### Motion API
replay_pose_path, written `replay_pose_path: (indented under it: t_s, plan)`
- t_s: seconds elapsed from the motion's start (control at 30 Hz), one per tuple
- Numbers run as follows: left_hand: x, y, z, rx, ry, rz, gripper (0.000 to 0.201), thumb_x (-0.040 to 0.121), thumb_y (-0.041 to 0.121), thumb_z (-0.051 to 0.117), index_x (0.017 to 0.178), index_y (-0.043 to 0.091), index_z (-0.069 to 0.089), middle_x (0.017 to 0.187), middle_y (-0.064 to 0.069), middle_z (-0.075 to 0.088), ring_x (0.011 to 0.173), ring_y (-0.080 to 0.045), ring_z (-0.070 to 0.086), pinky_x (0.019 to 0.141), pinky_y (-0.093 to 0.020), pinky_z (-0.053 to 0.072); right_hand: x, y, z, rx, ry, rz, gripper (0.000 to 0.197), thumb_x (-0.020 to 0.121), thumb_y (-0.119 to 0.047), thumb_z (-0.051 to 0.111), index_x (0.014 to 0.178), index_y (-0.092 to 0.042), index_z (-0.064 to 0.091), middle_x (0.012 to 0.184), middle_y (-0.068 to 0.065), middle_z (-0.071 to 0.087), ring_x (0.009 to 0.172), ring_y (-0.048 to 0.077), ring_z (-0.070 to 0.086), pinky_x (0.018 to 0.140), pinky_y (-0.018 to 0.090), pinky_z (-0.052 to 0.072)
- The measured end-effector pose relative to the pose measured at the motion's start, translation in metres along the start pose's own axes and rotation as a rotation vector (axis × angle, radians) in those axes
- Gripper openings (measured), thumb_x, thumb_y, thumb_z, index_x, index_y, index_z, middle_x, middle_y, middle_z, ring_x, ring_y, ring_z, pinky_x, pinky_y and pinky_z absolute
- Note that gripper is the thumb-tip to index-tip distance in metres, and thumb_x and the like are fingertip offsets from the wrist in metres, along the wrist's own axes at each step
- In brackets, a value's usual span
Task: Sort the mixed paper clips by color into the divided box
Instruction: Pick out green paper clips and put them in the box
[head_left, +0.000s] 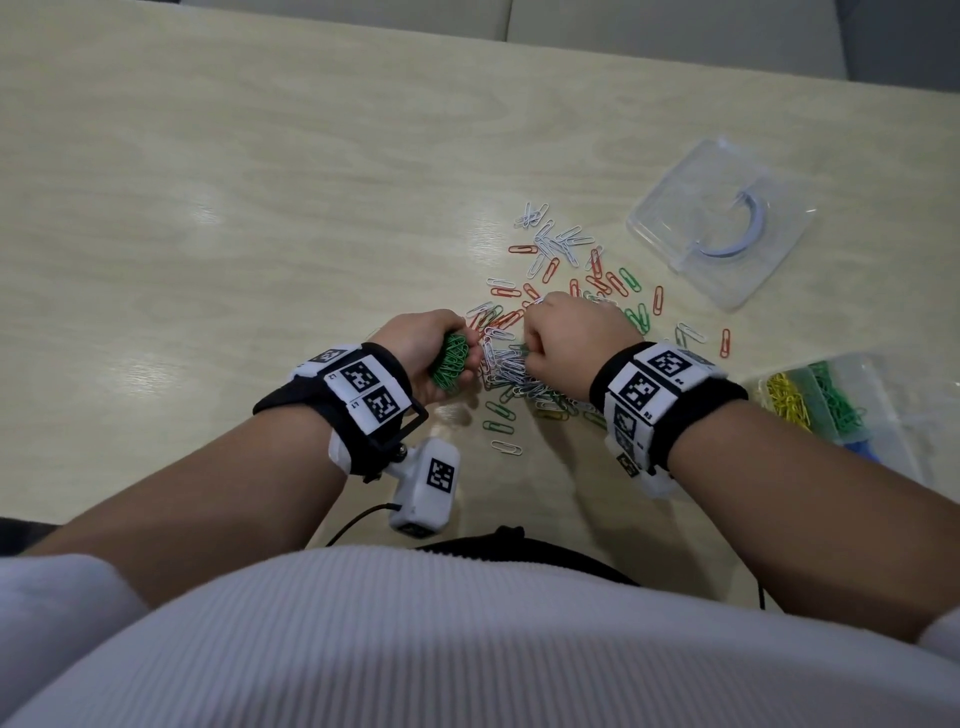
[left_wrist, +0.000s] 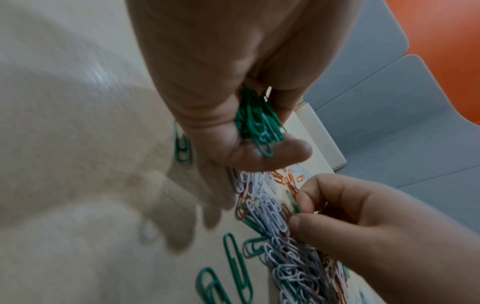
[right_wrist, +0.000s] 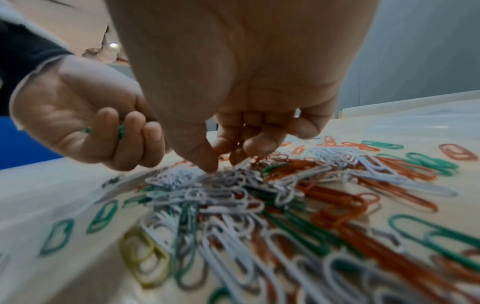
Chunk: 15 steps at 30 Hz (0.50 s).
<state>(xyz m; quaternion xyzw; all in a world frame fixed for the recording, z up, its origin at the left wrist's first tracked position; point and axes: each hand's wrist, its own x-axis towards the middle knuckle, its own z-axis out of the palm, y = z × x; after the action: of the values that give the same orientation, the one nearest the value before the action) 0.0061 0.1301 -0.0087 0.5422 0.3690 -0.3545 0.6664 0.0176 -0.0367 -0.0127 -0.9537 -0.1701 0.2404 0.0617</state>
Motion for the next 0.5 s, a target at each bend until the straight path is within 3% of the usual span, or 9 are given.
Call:
replay_pose_path:
  t_s: [0.2, 0.33, 0.43, 0.5]
  plan:
    - [0.001, -0.002, 0.005, 0.014, 0.023, 0.005, 0.028, 0.098, 0.018, 0.042, 0.076, 0.007, 0.056, 0.054, -0.006, 0.059, 0.041, -0.012, 0.056, 0.043, -0.018, 0.048, -0.003, -0.009, -0.014, 0.257, 0.104, -0.166, 0.007, 0.082, -0.026, 0.058, 0.08, -0.025, 0.051, 0.084, -0.008, 0.053, 0.08, 0.016, 0.053, 0.069, 0.03, 0.042]
    - [0.001, -0.002, 0.006, 0.028, -0.005, 0.02, 0.018, 0.094, 0.014, 0.046, 0.083, 0.007, 0.058, 0.069, -0.008, 0.058, 0.047, -0.015, 0.055, 0.042, -0.019, 0.049, 0.003, -0.022, -0.014, 0.309, 0.089, -0.292, 0.004, 0.08, -0.028, 0.059, 0.084, -0.029, 0.058, 0.087, -0.009, 0.055, 0.084, 0.016, 0.055, 0.074, 0.032, 0.045]
    - [0.002, -0.002, 0.0, 0.016, -0.041, 0.004, 0.026, 0.097, 0.018, 0.042, 0.077, 0.01, 0.057, 0.057, -0.005, 0.056, 0.044, -0.013, 0.052, 0.044, -0.017, 0.045, 0.012, -0.02, -0.011, 0.375, 0.184, -0.177, 0.01, 0.087, -0.027, 0.053, 0.092, -0.027, 0.062, 0.09, -0.007, 0.055, 0.085, 0.014, 0.054, 0.077, 0.032, 0.046]
    - [0.003, -0.002, -0.003, 0.01, -0.041, -0.012, 0.032, 0.098, 0.021, 0.04, 0.072, 0.011, 0.055, 0.053, -0.003, 0.055, 0.044, -0.012, 0.051, 0.044, -0.016, 0.044, 0.019, -0.015, -0.009, 0.249, 0.199, -0.085, 0.017, 0.093, -0.03, 0.047, 0.1, -0.026, 0.062, 0.096, -0.005, 0.055, 0.089, 0.018, 0.056, 0.08, 0.034, 0.046]
